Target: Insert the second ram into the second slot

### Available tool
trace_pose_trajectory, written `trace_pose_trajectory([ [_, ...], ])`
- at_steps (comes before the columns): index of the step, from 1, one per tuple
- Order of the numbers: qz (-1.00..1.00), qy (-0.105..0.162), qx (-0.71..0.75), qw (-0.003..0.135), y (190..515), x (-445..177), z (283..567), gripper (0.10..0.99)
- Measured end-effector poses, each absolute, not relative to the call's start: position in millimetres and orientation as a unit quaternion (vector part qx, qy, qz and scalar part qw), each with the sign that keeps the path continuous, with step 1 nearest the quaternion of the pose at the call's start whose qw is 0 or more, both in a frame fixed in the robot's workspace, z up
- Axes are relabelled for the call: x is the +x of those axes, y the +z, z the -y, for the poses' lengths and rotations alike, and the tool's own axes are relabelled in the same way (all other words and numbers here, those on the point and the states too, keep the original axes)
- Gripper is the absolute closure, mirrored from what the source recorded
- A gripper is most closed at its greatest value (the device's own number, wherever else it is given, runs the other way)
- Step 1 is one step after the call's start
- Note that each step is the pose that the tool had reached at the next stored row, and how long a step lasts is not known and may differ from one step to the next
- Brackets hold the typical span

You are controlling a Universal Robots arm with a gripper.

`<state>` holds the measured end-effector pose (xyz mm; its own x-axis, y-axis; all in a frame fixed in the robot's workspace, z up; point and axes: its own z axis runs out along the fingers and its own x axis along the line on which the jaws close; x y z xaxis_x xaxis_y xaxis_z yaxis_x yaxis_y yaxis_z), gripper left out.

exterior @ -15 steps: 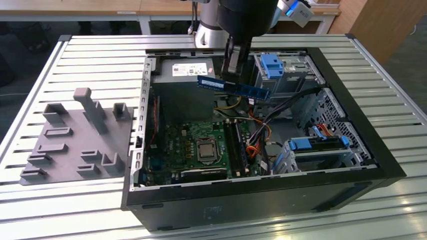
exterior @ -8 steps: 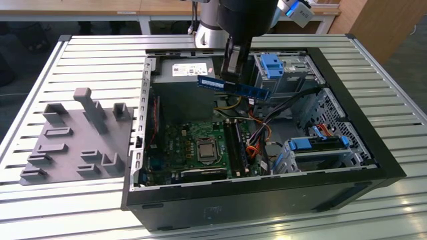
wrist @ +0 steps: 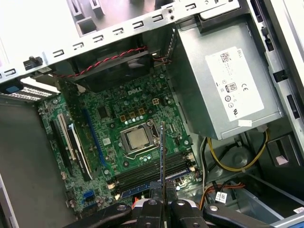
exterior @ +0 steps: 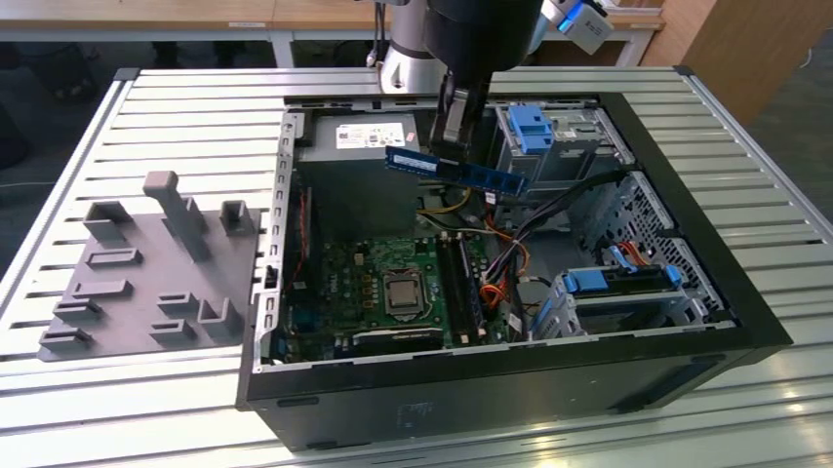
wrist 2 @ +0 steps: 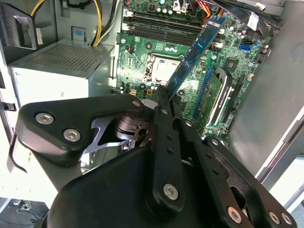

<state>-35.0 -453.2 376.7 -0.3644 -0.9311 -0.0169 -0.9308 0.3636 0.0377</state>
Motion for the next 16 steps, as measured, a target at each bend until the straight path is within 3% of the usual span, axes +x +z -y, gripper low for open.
trace_pose_trajectory([
  [16, 0.831, -0.02, 0.556, 0.004, 376.7, -35.0, 453.2, 0.949],
])
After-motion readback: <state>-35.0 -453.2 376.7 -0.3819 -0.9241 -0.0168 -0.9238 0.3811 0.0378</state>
